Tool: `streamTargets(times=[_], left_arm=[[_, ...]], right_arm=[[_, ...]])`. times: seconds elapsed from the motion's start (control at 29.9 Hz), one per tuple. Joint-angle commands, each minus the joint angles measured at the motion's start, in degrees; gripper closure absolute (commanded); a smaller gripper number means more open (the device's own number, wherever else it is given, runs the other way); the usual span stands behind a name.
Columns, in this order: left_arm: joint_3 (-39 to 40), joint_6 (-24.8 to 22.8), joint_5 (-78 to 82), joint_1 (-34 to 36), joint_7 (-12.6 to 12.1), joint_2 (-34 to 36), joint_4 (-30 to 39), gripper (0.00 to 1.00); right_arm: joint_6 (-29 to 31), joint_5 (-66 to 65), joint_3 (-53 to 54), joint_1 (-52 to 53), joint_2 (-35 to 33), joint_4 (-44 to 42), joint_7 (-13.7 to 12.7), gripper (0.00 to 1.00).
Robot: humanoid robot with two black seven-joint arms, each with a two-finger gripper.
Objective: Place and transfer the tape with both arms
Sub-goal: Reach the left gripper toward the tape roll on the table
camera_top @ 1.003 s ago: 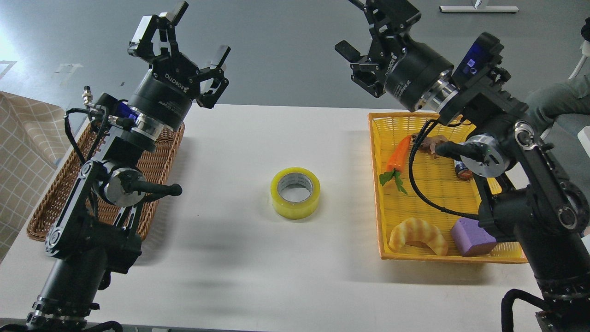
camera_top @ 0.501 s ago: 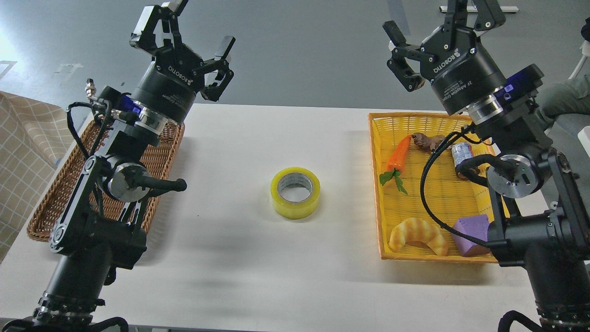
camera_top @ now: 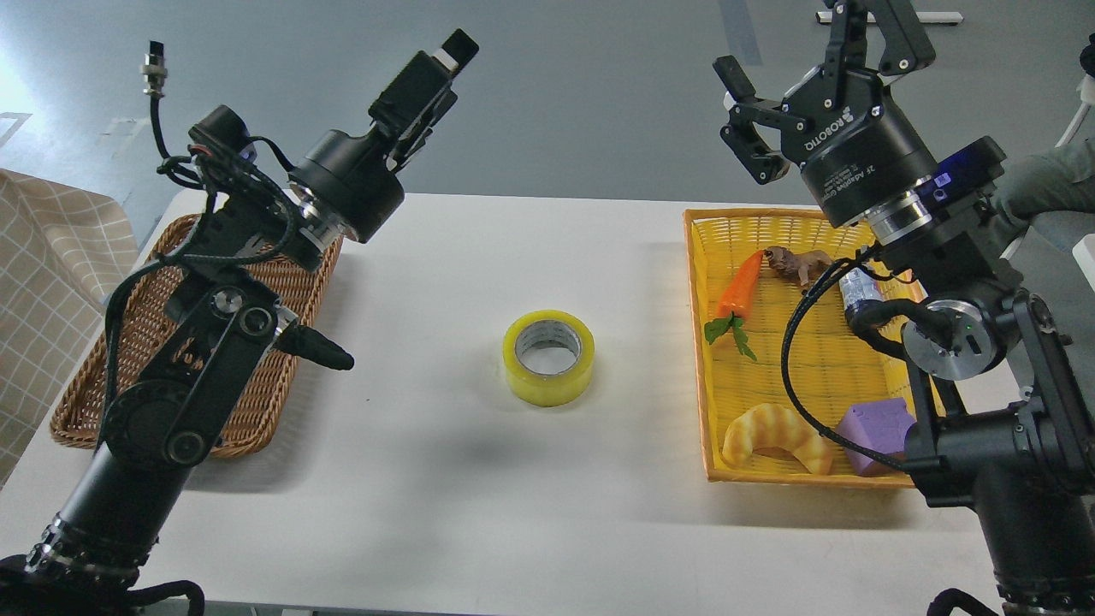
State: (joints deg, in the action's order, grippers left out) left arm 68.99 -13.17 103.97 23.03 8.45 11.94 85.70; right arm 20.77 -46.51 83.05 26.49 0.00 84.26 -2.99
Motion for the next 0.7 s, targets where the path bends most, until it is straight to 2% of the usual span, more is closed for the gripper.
streamTargets(times=[0.0, 0.1, 0.17, 0.23, 0.4, 0.67], left_arm=[[-4.6, 2.9, 13.2, -1.4, -0.5, 0.6, -1.2, 0.02], [-7.4, 3.6, 20.9, -2.8, -1.2, 0.9, -1.6, 0.02], [-8.9, 3.7, 21.0, -2.9, -2.7, 0.8, -2.5, 0.02], [-10.1, 4.3, 21.0, -2.6, -4.8, 0.6, -6.4, 0.02], [-15.3, 7.6, 21.0, -1.7, -5.1, 0.5, -11.2, 0.02], [-20.6, 7.8, 21.0, -0.3, -5.7, 0.5, -13.5, 0.02]], right_arm=[[-0.2, -0.1, 0.4, 0.0, 0.0, 0.3, -0.2, 0.0], [-0.3, 0.0, 0.5, 0.0, 0.0, 0.3, -0.4, 0.0], [-0.4, 0.0, 0.6, 0.0, 0.0, 0.4, -0.4, 0.0], [-0.6, 0.0, 0.9, 0.0, 0.0, 1.4, -0.5, 0.0], [-0.6, -0.1, 1.1, 0.0, 0.0, 2.7, -0.6, 0.0], [-0.6, -0.1, 1.8, -1.1, 0.0, 3.2, -0.6, 0.0]])
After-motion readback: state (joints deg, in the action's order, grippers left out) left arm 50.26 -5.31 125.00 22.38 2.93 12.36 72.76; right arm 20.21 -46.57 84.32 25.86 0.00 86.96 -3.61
